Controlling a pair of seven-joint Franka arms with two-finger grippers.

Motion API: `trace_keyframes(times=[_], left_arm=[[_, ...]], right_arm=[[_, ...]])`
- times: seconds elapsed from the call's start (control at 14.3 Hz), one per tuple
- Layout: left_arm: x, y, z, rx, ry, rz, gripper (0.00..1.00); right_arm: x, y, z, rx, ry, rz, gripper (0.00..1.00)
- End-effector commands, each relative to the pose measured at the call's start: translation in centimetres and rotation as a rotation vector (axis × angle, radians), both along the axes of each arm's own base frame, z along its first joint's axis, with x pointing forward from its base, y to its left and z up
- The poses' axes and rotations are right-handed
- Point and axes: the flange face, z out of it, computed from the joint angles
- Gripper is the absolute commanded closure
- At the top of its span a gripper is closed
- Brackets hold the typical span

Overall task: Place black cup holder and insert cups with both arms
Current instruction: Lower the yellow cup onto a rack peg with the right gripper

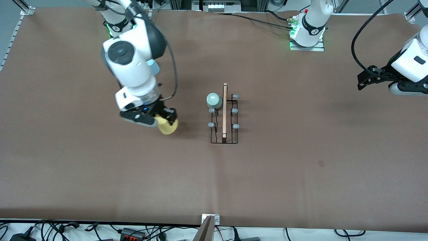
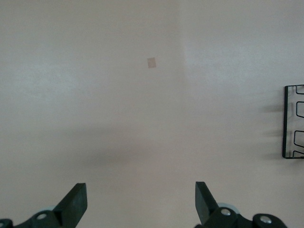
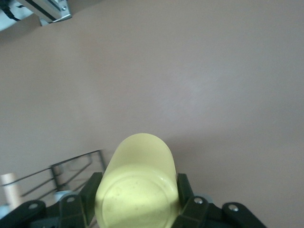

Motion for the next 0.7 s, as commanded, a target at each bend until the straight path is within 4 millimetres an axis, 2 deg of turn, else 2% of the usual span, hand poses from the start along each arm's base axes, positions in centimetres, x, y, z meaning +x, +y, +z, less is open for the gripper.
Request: trace_keyframes(times=[0.0, 0.07, 0.21, 0.42, 0.63], left_arm=[[0.0, 0.1, 0.6, -0.002, 0.005, -0.015, 0.0], [0.0, 0.0, 0.6, -0.002, 0.005, -0.016, 0.0], [0.0, 0.1, 0.6, -0.002, 0.005, -0.015, 0.0], [0.0, 0.1, 0.6, -0.002, 0.006, -0.015, 0.0], [0.0, 0.1, 0.6, -0.002, 0.005, -0.015, 0.0]], right_arm=[[1.3, 4.9, -0.1, 0.067, -0.002, -0.105, 0.88], [0.8, 6.8, -0.7, 0.072, 0.0, -0.115, 0.88], [0.2, 8.9, -2.4, 0.058, -0.014, -0.125, 0.88], [0.6, 10.1, -3.5, 0.12, -0.062, -0.169, 0.88], [0.0, 11.2, -4.7, 0.129, -0.051, -0.182, 0.87]])
